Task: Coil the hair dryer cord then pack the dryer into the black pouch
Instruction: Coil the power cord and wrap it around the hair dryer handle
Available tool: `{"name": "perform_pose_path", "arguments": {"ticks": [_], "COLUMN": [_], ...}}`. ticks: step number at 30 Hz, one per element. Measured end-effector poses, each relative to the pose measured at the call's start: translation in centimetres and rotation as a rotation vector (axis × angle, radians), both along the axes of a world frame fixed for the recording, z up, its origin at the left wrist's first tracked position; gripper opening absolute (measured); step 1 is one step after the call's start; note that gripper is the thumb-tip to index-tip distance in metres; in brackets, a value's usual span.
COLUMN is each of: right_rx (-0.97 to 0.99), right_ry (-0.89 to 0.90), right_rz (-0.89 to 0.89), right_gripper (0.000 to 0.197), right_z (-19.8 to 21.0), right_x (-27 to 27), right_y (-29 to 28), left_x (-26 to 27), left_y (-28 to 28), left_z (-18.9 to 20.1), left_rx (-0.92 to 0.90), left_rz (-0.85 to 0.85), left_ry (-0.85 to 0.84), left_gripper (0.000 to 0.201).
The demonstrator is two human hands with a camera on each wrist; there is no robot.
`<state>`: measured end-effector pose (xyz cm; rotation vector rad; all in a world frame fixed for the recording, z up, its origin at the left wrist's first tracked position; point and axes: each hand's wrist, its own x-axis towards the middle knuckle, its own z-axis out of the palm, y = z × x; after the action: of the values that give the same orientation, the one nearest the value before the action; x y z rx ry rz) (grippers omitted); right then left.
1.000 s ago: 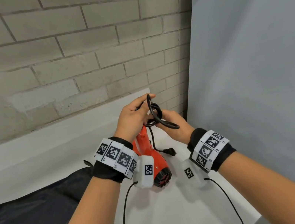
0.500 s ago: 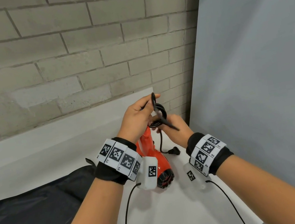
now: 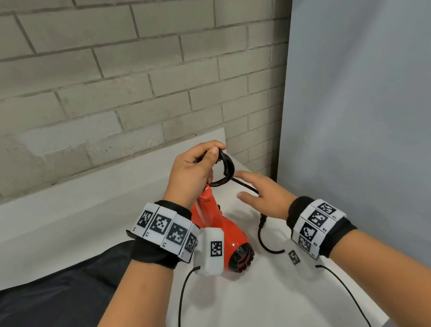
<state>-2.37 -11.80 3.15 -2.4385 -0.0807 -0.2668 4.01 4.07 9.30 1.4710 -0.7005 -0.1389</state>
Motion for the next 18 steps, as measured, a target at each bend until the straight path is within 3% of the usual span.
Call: {"name": "perform_pose_path", "arguments": {"ticks": [3, 10, 18], "right_rx": [0.163, 0.139, 0.214], "right_ry": [-0.055, -0.316, -0.492], "right_rz": [0.002, -0.312, -0.223], "right_gripper": [0.018, 0.018, 0.02], "right_z": [1.8, 5.2, 8.7], "right_x": [-0.2, 0.5, -0.9], "right_y": [1.6, 1.1, 2.7], "left_x": [-0.2, -0.4, -0.5], "left_y": [-0.1, -0.2, 0.3], "left_z": [0.1, 0.3, 0.8], "left_rx": [-0.014, 0.075, 0.202], "left_rz": [-0.016, -0.023, -0.091], "left_ry": [0.023, 0.017, 0.014], "left_gripper": [0.023, 0.013, 0.024]}}
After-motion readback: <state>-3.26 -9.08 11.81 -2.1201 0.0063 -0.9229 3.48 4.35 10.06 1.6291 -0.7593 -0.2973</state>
